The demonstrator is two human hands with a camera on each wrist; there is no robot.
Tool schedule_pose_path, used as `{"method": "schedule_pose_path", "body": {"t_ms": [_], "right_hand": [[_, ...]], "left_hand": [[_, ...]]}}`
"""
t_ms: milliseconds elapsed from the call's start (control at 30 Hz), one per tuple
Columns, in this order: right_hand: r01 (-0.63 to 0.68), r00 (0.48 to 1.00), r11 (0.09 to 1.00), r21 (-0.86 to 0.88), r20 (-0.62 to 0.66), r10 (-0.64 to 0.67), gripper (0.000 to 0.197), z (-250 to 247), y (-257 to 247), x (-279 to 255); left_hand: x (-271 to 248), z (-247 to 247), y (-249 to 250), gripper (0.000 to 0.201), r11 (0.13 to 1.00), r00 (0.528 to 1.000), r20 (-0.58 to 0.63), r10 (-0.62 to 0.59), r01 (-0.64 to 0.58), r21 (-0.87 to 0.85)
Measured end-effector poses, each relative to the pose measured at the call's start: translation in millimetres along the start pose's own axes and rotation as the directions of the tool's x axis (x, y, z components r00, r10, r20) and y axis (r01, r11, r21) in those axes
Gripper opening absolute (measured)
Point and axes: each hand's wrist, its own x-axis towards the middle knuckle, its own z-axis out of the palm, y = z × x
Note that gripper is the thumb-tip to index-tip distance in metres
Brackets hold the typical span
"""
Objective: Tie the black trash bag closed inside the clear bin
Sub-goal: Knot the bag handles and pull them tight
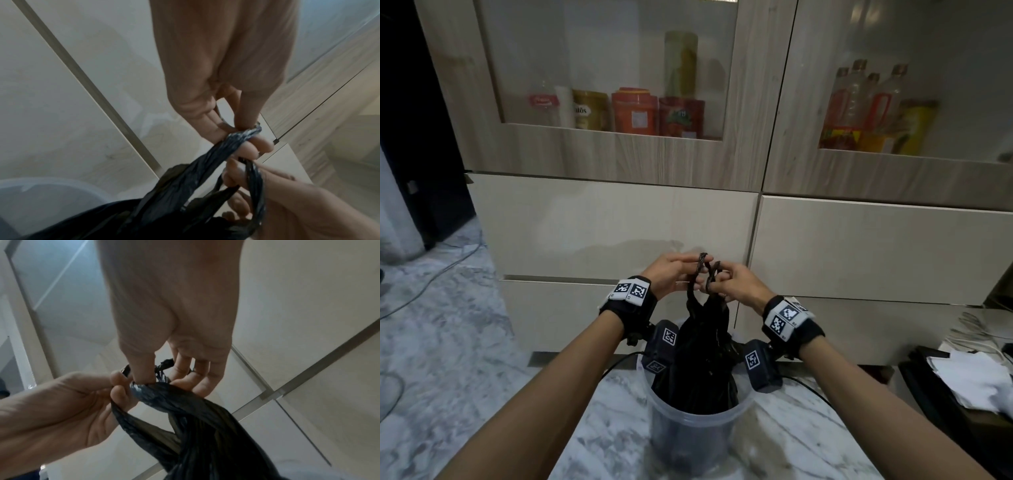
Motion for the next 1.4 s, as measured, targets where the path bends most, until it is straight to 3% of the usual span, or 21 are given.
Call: {"method": "schedule_pose_path", "body": {"t_ms": [100,200,333,466,566,699,833,999,1199,1399], "right_hand": [[0.078,0.993,0.971,-0.225,-0.070,-0.096,0.043,0.9,7.5,4.7],[0.132,0.978,0.874,-0.468,-0.083,-0.192,0.052,7.4,10.0,3.7],[0.154,0.974,0.806,-0.571,-0.051,-0.222,0.062,8.7,9.1,4.7],[0.167,0.984,0.902,-0.398,0.003,-0.180,0.043,-6.1,10.3,6.8],[0.051,0.999,0.985,-0.163,0.005,-0.050,0.024,-24.0,8.6,3.7],[-0.015,0.993,0.999,0.032,0.117,0.011,0.012,-44.1,14.0,-4.1],[-0.093,0.977,0.978,0.189,0.204,0.054,0.009,-59.8,21.3,-7.9],[-0.222,0.966,0.954,0.201,0.176,0.188,0.009,-73.5,49.9,-14.4],[-0.379,0.924,0.881,0.283,0.164,0.345,0.008,-83.1,97.6,-21.5],[-0.475,0.878,0.762,0.441,0.176,0.445,0.006,-80.9,141.6,-18.9]], "left_hand": [[4.3,0.0,-10.4,0.025,0.998,0.996,-0.085,-0.004,-0.001,-0.064],[8.9,5.6,-17.2,0.019,0.998,0.989,-0.147,0.000,-0.010,-0.065],[11.2,9.7,-17.5,0.014,0.996,0.978,-0.207,0.011,0.007,0.086],[11.5,1.8,-12.0,0.009,0.957,0.975,-0.222,-0.025,0.087,0.276],[9.1,-6.7,-11.3,0.012,0.954,0.979,-0.193,-0.060,0.113,0.278],[2.0,-17.4,-10.9,0.004,0.944,0.995,-0.096,-0.038,0.067,0.322],[0.2,-30.5,-9.4,0.011,0.930,0.999,-0.045,-0.030,0.044,0.365],[-6.0,-52.9,-29.9,0.006,0.916,0.987,-0.126,-0.103,0.144,0.374],[-13.0,-89.2,-63.2,0.009,0.932,0.953,-0.164,-0.256,0.289,0.219],[-15.3,-109.7,-101.3,0.009,0.932,0.927,-0.106,-0.359,0.361,0.004]]}}
